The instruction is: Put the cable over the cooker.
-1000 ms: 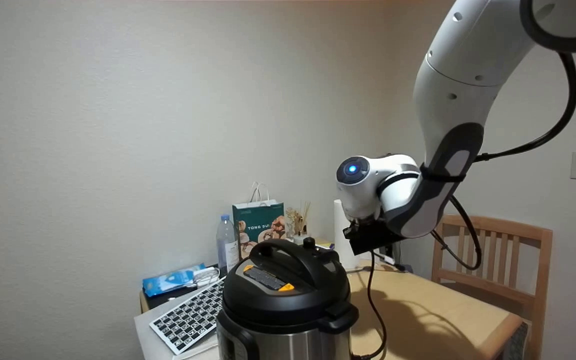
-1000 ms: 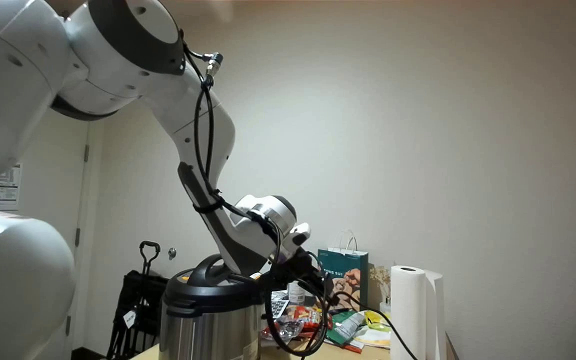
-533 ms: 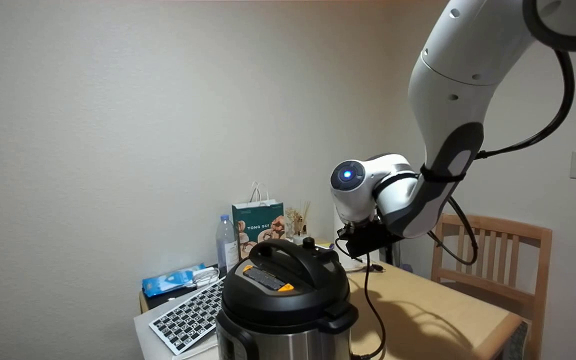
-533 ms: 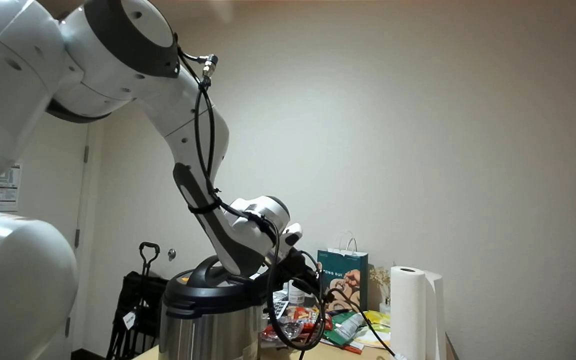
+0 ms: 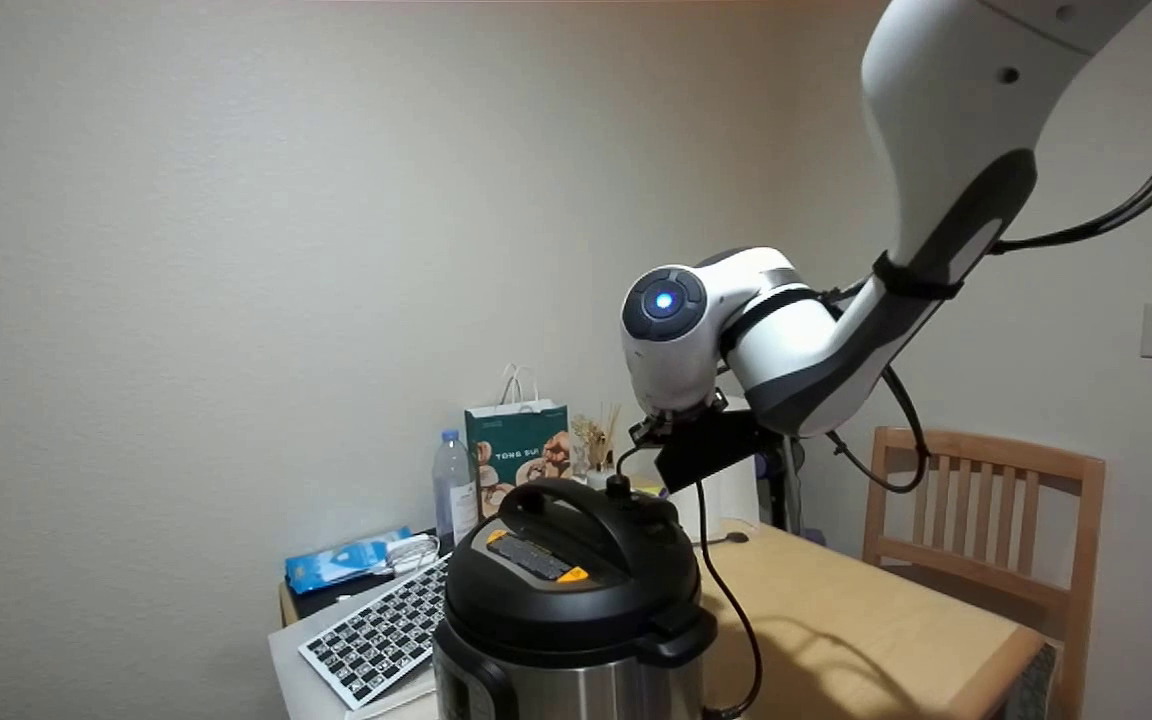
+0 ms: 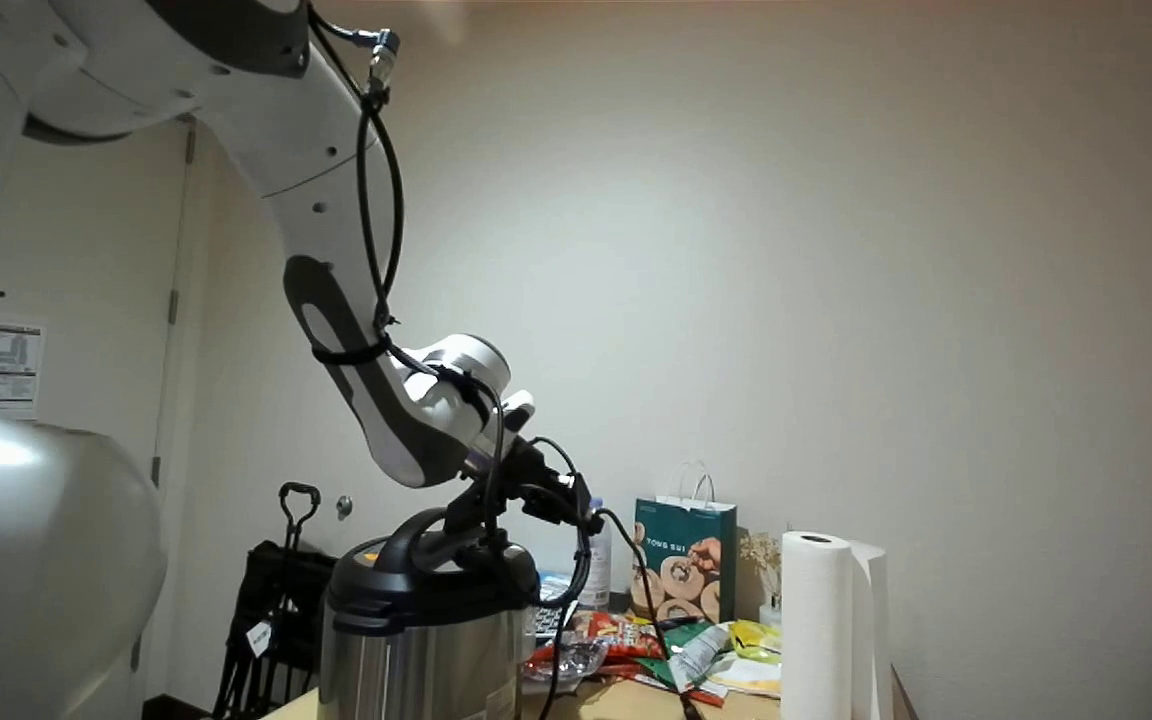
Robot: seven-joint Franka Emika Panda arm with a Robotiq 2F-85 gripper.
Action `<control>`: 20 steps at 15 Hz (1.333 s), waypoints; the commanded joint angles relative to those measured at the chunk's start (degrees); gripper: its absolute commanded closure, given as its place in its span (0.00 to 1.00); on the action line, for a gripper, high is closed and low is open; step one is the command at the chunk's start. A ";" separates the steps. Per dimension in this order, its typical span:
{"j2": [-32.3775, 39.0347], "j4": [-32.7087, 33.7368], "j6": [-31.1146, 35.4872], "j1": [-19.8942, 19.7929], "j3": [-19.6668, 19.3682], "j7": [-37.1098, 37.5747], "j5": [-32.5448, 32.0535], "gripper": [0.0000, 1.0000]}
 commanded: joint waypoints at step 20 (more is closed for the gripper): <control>-5.73 -1.61 -15.17 -38.08 53.60 5.80 -20.72 0.90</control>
